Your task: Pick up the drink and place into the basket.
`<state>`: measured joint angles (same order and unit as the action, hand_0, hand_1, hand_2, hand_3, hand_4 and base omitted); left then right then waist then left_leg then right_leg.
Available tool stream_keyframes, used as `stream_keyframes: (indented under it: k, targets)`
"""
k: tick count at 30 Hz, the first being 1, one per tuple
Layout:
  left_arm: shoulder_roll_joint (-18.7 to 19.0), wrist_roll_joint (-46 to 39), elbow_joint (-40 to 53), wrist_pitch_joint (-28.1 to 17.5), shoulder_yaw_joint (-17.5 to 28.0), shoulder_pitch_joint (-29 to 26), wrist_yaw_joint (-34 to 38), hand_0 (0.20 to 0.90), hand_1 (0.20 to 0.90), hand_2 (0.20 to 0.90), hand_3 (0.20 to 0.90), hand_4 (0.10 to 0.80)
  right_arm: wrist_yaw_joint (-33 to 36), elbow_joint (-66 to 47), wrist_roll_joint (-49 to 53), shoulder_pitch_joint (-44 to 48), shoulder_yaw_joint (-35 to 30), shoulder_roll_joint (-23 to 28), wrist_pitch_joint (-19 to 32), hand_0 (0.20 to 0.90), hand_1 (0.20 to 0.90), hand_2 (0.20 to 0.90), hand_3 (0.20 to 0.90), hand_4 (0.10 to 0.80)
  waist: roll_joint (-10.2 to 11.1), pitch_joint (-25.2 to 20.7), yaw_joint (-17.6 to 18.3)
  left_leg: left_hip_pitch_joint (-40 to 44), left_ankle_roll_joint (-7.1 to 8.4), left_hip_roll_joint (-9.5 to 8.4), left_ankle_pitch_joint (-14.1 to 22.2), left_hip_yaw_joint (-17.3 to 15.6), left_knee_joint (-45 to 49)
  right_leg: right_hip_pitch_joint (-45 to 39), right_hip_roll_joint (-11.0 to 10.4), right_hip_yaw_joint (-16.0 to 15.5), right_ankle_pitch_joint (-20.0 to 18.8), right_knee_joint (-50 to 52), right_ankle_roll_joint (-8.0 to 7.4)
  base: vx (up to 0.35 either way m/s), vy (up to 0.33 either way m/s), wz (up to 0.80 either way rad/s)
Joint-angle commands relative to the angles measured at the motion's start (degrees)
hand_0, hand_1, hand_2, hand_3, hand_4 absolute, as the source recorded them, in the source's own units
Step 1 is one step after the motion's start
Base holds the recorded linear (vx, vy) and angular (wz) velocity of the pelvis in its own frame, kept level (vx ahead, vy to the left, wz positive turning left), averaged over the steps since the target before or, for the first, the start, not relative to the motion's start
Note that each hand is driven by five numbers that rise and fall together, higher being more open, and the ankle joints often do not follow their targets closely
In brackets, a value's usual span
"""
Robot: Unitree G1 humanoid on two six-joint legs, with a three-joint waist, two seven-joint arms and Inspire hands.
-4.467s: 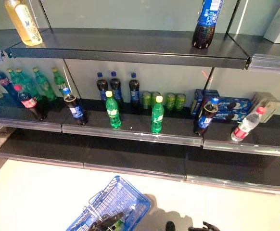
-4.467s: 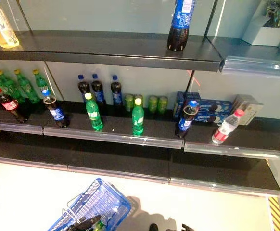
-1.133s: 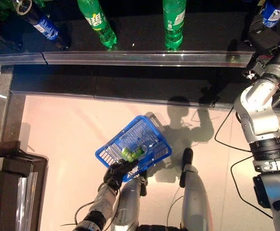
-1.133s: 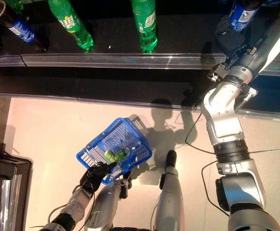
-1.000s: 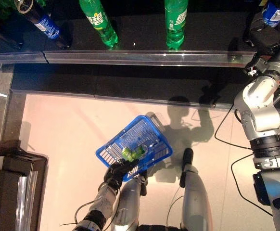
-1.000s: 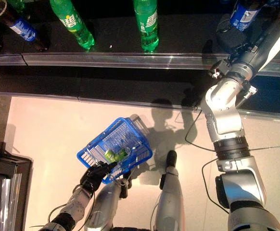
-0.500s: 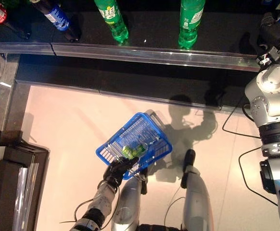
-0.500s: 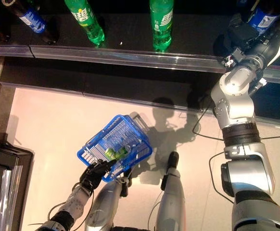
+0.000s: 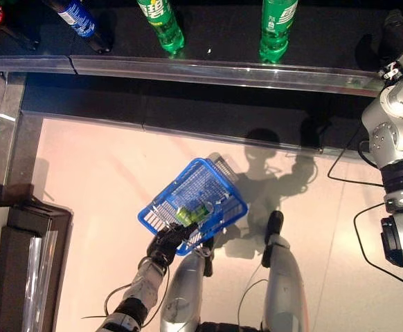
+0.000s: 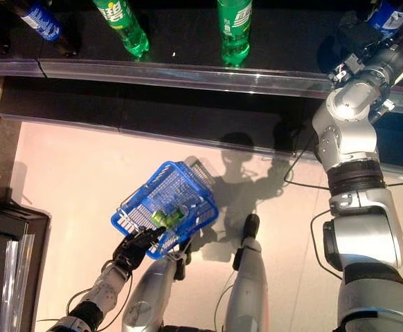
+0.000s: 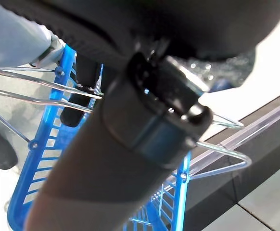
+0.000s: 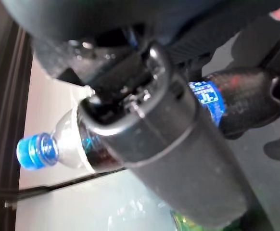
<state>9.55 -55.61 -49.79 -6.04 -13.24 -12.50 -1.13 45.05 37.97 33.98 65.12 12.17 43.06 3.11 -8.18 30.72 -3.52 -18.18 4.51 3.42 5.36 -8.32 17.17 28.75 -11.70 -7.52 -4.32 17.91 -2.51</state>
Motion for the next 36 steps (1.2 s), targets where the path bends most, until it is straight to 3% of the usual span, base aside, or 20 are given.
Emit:
stream_keyframes:
  k: [1, 2, 16, 26, 32, 36]
  targets:
    - [8.2, -0.6, 3.6, -2.1, -1.7, 8.4, -1.2, 0.3, 0.3, 0.3, 0.2, 0.1, -0.8, -2.3, -2.8, 11.7, 4.5, 8.4, 4.1, 0.486, 0.486, 0.486, 0.417, 0.317, -2.2, -0.9, -1.1, -5.5, -1.58, -0.44, -6.6, 3.3, 2.7, -2.9, -0.7, -2.1, 8.6, 6.1, 1.65, 0.014, 0.0, -0.03]
    - [8.3, -0.8, 3.8, -2.1, -1.8, 8.6, -1.3, 0.3, 0.3, 0.3, 0.2, 0.1, -0.7, -2.1, -2.7, 12.0, 4.8, 8.6, 4.2, 0.3, 0.3, 0.3, 0.2, 0.1, -2.2, -0.9, -1.2, -5.5, -1.53, -0.41, -6.8, 3.3, 2.5, -2.8, -0.7, -2.1, 8.6, 6.1, 1.61, 0.0, 0.0, 0.0]
    - [9.7, -1.8, 5.0, -1.9, -1.5, 9.2, -2.0, 0.3, 0.3, 0.3, 0.2, 0.1, -1.9, -1.2, -1.8, 14.1, 5.7, 10.7, 5.0, 0.3, 0.3, 0.3, 0.2, 0.1, -2.4, -0.9, -1.4, -4.5, -1.44, -0.42, -7.1, 2.9, 0.4, -3.2, -0.7, -2.4, 8.4, 5.2, 1.37, 0.0, 0.0, 0.0]
    - [9.9, -1.8, 5.3, -2.7, -1.2, 9.6, -3.0, 0.3, 0.3, 0.3, 0.2, 0.1, -2.6, -1.0, -1.7, 13.2, 5.6, 11.1, 6.0, 0.3, 0.3, 0.3, 0.2, 0.1, -1.9, -0.9, -1.7, -4.2, -1.68, -0.58, -6.7, 3.2, 2.1, -3.9, -0.7, -3.2, 9.3, 6.6, 2.01, -0.006, 0.005, 0.01]
    - [10.3, -2.2, 5.6, -3.4, -0.1, 9.8, -3.5, 0.3, 0.3, 0.3, 0.2, 0.1, -3.6, -5.5, -3.4, 10.1, 3.6, 11.5, 7.5, 0.3, 0.3, 0.3, 0.2, 0.1, -1.3, -0.9, -1.3, -3.1, -1.88, -0.89, -5.8, 3.2, 4.0, -5.5, -0.9, -3.3, 10.2, 8.0, 2.29, -0.006, 0.01, 0.02]
    - [10.1, -3.4, 5.9, -4.1, 1.5, 10.1, -4.3, 0.3, 0.3, 0.3, 0.2, 0.1, -4.2, -14.7, -6.4, 6.1, 0.9, 11.6, 6.1, 0.3, 0.3, 0.3, 0.2, 0.1, -1.0, -0.9, -0.5, -1.2, -1.82, -1.02, -5.3, 3.1, 5.5, -7.8, -0.9, -3.2, 11.1, 8.7, 2.65, -0.012, 0.05, 0.02]
